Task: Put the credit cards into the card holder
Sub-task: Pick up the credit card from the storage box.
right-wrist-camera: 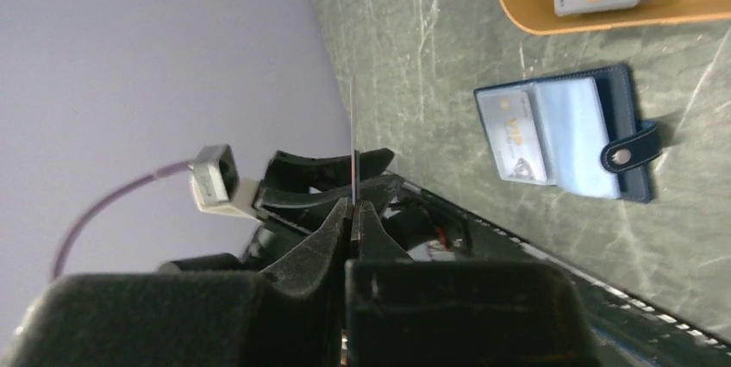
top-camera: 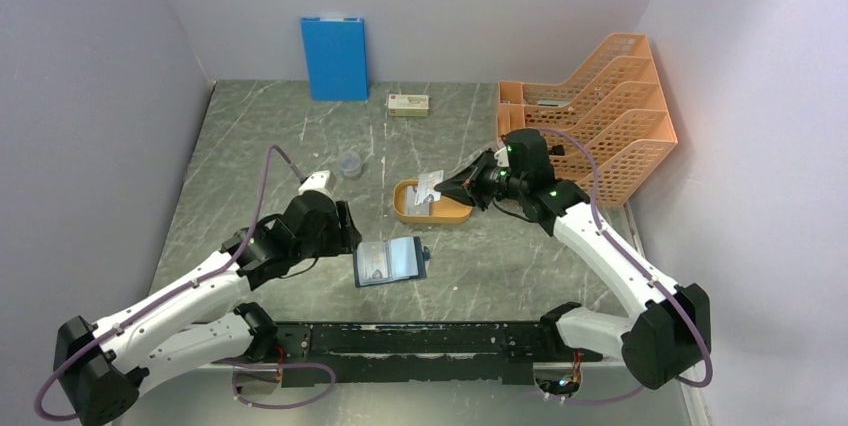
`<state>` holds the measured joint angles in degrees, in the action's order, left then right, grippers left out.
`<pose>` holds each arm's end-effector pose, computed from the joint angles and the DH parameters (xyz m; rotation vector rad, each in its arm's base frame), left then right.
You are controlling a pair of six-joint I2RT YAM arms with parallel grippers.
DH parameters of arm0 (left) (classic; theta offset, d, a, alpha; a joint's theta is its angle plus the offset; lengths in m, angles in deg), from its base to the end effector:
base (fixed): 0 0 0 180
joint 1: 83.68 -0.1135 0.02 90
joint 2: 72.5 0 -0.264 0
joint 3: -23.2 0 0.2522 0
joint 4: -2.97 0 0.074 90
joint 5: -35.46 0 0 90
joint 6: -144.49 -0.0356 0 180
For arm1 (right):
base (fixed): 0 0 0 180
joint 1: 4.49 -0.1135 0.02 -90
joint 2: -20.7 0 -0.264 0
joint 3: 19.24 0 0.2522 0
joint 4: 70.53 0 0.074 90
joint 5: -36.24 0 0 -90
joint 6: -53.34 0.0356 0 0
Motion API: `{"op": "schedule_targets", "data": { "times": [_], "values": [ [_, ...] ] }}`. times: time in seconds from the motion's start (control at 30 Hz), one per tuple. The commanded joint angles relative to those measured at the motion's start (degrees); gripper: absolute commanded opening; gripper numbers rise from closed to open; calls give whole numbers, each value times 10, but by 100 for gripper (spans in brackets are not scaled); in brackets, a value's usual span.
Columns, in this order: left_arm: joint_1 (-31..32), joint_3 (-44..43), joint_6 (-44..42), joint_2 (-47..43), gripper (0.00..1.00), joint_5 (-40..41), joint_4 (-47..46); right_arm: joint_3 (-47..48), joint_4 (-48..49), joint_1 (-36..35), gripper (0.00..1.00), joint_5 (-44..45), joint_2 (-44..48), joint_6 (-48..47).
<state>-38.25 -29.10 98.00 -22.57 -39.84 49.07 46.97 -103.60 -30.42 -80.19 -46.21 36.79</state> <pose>0.1330 -0.1222 0.2510 -0.0901 2.3524 -0.4872 0.2239 0.1265 0.2944 0.7134 2.3918 1.3852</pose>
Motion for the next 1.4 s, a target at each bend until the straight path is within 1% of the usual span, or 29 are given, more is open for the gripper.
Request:
{"op": "schedule_targets", "data": {
  "times": [0.0, 0.03, 0.1, 0.17, 0.27, 0.33, 0.53, 0.77, 0.87, 1.0, 1.2, 1.37],
  "values": [
    [3, -3, -18, 7, 60, -93, -64, 3, 13, 0, 0, -31, 11, -131],
    [11, 4, -15, 11, 61, -106, -81, 11, -8, -9, 0, -8, 13, -186],
    [39, 10, -5, 22, 69, -104, -103, -6, -40, -30, 0, 31, 25, -266],
    [77, 6, -1, 44, 70, -85, -114, -45, -46, -47, 0, 56, 48, -313],
    [121, -15, -1, 100, 69, -61, -131, -105, -39, -67, 0, 64, 71, -350],
    [138, -29, 1, 139, 68, -38, -140, -139, -25, -79, 0, 62, 80, -355],
    [141, -66, 9, 247, 66, -6, -159, -196, -3, -96, 0, 71, 89, -350],
    [141, -111, -8, 347, 64, 4, -168, -203, -14, -97, 0, 90, 114, -353],
    [142, -121, -12, 372, 60, 5, -165, -201, -18, -96, 0, 92, 120, -353],
    [142, -110, -12, 385, 57, 17, -161, -196, -24, -96, 0, 95, 130, -355],
    [142, -88, -15, 409, 55, 28, -164, -183, -30, -96, 0, 101, 140, -357],
    [142, -78, -20, 429, 50, 29, -171, -172, -35, -97, 0, 104, 139, -357]
  ]
}}
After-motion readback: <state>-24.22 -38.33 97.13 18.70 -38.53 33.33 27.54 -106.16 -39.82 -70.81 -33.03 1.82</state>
